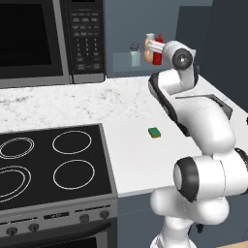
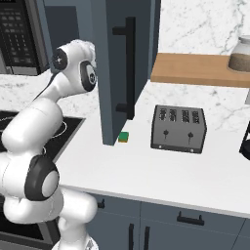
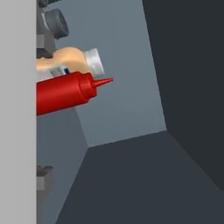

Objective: Put the shaker and condiment bottle from the counter next to their counterparts in the cabinet.

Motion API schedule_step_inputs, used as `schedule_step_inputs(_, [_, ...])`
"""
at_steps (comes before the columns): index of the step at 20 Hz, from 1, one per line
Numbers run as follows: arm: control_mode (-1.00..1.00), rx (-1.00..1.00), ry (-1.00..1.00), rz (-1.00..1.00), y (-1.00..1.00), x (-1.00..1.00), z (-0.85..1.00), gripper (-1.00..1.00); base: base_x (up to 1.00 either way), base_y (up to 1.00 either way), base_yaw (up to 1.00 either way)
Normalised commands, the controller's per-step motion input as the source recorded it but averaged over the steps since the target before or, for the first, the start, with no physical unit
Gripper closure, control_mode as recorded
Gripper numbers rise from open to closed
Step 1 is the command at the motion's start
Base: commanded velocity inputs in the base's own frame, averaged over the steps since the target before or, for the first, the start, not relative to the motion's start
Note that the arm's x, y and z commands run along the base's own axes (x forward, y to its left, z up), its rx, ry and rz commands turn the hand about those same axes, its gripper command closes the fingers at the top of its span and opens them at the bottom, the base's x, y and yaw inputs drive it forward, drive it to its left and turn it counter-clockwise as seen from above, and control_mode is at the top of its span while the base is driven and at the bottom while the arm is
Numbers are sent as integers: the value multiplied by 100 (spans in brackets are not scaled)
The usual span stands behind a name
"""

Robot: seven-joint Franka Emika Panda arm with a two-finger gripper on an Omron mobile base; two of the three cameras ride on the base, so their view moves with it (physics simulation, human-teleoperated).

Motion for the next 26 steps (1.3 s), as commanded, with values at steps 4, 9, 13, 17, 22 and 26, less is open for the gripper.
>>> schedule_step_inputs(4, [-100, 4, -34, 3, 9, -100, 22, -100, 0, 0, 0])
schedule_step_inputs(9, [-100, 2, -32, 4, 12, -100, 20, -100, 0, 0, 0])
schedule_step_inputs(13, [-100, 0, -27, 7, 2, -100, 3, -100, 0, 0, 0])
schedule_step_inputs(17, [-100, 0, -11, 4, 7, -100, 4, -100, 0, 0, 0])
schedule_step_inputs(22, [-100, 1, 8, 0, 11, -100, 41, -100, 0, 0, 0])
schedule_step_inputs(26, [-100, 3, 6, 0, 1, -100, 28, -100, 0, 0, 0])
